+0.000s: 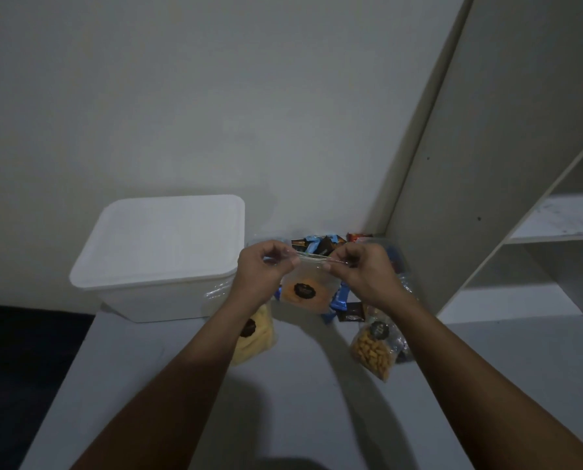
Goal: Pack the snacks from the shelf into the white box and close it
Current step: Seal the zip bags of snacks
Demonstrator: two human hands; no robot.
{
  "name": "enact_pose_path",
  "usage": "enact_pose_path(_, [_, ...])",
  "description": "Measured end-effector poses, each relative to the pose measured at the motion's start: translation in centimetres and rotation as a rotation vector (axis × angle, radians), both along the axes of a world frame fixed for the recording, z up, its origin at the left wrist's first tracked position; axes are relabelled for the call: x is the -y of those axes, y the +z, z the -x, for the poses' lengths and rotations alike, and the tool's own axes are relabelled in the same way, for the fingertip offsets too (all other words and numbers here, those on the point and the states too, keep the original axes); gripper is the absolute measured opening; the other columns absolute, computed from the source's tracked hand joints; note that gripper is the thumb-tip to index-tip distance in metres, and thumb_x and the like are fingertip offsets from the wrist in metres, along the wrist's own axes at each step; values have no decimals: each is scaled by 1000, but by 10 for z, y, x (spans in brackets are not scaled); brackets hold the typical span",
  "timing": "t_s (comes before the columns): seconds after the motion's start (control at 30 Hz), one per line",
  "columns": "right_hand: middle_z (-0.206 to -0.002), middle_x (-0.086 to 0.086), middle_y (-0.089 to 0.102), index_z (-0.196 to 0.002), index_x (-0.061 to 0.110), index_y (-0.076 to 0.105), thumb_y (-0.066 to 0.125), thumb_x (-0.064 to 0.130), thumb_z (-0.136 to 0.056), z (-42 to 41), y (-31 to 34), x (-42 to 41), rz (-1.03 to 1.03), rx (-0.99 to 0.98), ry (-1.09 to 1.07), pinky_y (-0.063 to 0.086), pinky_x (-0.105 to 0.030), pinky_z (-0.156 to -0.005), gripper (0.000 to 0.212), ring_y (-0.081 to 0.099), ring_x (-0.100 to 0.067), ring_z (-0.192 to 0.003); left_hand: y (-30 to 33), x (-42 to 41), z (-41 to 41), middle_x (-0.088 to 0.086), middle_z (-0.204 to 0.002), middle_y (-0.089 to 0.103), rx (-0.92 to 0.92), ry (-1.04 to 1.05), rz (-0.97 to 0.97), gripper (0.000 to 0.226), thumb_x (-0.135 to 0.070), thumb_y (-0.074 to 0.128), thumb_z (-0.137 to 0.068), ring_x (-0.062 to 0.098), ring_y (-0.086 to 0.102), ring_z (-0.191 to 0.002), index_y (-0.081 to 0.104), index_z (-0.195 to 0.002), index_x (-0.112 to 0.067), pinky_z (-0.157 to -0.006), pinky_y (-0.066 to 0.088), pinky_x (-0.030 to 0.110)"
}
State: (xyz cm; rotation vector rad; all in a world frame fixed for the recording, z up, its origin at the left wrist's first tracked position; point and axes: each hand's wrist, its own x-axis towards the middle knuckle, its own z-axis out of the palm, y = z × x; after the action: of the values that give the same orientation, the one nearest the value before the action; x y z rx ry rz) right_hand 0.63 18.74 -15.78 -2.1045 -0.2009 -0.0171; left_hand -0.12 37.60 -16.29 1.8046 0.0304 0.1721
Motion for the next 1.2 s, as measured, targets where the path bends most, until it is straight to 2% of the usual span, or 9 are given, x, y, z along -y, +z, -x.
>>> enact_pose_path(0.1, [-75, 6, 67, -82, 16, 70, 75, 17, -81, 0, 5, 1, -20, 7, -3, 45, -19, -61, 5, 60, -6, -68, 7, 1, 1, 1, -75, 66, 13, -6, 11, 5, -2, 73, -78, 7, 58, -71, 71, -82, -4, -63, 50, 9])
enact_pose_path(0.23, [-68, 10, 65, -80, 15, 72, 76, 14, -80, 2, 10, -1, -67, 30, -25, 44, -11, -56, 5, 56, 7, -56, 10, 1, 0, -3, -70, 65, 1, 23, 24, 11, -4, 75, -77, 8, 59, -68, 70, -74, -14, -66, 52, 13])
enact_pose_path(0.37, [-70, 9, 67, -81, 14, 74, 76, 14, -80, 1, 14, 0, -82, 26, -67, 50, -16, -61, 3, 59, -1, -64, 12, 4, -1, -6, -69, 66, 14, 46, 12, 16, -6, 76, -76, 0, 61, -64, 69, -70, -19, -65, 49, 9])
enact_pose_path(0.43, [-68, 9, 66, -82, 11, 75, 76, 14, -80, 0, 15, 0, -73, 34, -78, 47, -13, -57, 4, 58, 1, -60, 13, 5, 0, -7, -69, 65, 27, 45, 26, 17, -4, 75, -76, -2, 60, -63, 68, -70, -18, -64, 49, 8])
enact_pose_path(0.57, [-63, 9, 62, -83, 6, 74, 75, 10, -81, -2, 22, 1, -94, 52, -65, 41, -6, -48, 5, 53, 9, -47, 17, 4, -2, -2, -78, 65, 43, -32, 51, 16, -5, 73, -78, 7, 59, -74, 71, -80, -20, -67, 51, 14])
enact_pose_path(0.63, [-66, 7, 63, -83, 7, 73, 74, 11, -82, -3, 26, 2, -90, 60, -38, 42, -7, -50, 4, 53, 8, -50, 19, 3, -3, 0, -82, 68, 36, -60, 48, 17, -5, 74, -78, 3, 61, -74, 73, -87, -20, -68, 51, 14])
enact_pose_path(0.77, [-73, 5, 66, -84, 15, 70, 74, 13, -83, -3, 27, 3, -62, 96, 23, 46, -12, -56, 5, 54, 2, -59, 21, 7, -5, -7, -70, 67, 38, -15, 17, 10, -7, 76, -77, 2, 62, -67, 74, -77, -18, -67, 52, 14])
enact_pose_path(0.9, [-75, 5, 69, -79, 26, 68, 74, 16, -82, -3, 21, 0, -78, 91, 35, 50, -23, -62, 12, 61, -7, -66, 21, 12, -5, -7, -69, 68, 49, 21, 15, 8, -7, 75, -78, -2, 62, -65, 73, -77, -14, -67, 50, 11])
enact_pose_path(1.2, [-71, 5, 68, -80, 16, 73, 75, 16, -82, -2, 23, -5, -108, 120, -61, 48, -20, -60, 2, 62, -7, -64, 21, 16, -4, -2, -73, 68, 89, 66, -29, 3, -7, 73, -79, -3, 62, -64, 73, -81, -9, -63, 48, 7])
